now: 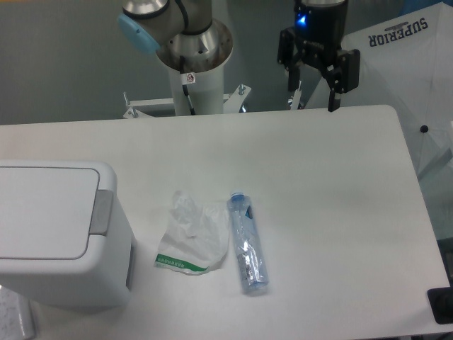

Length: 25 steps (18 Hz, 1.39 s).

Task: Open the trash can

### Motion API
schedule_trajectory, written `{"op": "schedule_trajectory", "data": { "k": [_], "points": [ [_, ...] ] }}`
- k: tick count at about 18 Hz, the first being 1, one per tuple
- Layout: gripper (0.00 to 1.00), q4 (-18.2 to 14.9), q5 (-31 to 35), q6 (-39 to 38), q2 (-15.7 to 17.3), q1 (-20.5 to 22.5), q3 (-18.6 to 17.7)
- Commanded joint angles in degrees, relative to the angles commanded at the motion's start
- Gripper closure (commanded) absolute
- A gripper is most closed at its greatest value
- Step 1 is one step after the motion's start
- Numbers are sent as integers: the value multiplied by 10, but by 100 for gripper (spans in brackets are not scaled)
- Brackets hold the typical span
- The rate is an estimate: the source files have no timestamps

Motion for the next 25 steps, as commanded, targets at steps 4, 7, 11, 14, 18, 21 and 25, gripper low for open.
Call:
{"op": "schedule_trajectory", "data": {
  "k": [4,7,11,14,18,21,25],
  "points": [
    [0,4,-24,-110,-11,-20,0],
    [0,9,-23,-177,-19,-63,3],
    [0,29,-42,-291,-33,-72,11],
    [0,64,-84,-434,-36,-84,10],
    [0,78,-86,-499,-44,-134,11],
    [0,83,-84,-613,-49,-150,16],
    [0,94,-86,-648,-56,-182,18]
  ]
}}
